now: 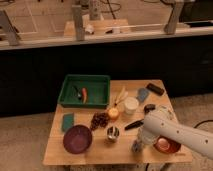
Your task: Wipe table surface with towel
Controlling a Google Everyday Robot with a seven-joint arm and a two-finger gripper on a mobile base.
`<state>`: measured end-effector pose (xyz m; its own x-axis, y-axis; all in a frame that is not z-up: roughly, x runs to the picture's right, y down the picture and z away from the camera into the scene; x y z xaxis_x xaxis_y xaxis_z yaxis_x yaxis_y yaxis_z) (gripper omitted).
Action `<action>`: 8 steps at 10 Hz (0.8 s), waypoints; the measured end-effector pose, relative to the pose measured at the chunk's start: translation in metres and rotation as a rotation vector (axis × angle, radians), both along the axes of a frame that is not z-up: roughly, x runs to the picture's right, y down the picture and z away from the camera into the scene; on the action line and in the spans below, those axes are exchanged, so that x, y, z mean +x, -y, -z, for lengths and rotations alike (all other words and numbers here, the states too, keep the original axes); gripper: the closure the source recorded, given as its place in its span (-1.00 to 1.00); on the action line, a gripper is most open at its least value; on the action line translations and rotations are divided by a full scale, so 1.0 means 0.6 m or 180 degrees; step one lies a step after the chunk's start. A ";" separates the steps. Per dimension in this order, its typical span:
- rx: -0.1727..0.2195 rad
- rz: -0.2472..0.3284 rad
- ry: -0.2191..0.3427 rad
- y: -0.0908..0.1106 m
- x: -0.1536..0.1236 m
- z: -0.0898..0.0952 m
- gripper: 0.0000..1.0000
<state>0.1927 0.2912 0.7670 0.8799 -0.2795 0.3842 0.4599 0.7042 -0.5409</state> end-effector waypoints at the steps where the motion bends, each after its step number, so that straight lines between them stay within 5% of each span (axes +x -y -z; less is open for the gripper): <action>1: 0.0046 -0.0008 0.0028 0.011 -0.005 -0.002 1.00; 6: -0.0018 0.0124 0.0314 0.002 -0.092 -0.020 1.00; 8: -0.0028 0.0252 0.0487 -0.011 -0.107 0.008 1.00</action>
<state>0.1284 0.2980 0.7623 0.7863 -0.3416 0.5148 0.5911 0.6581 -0.4663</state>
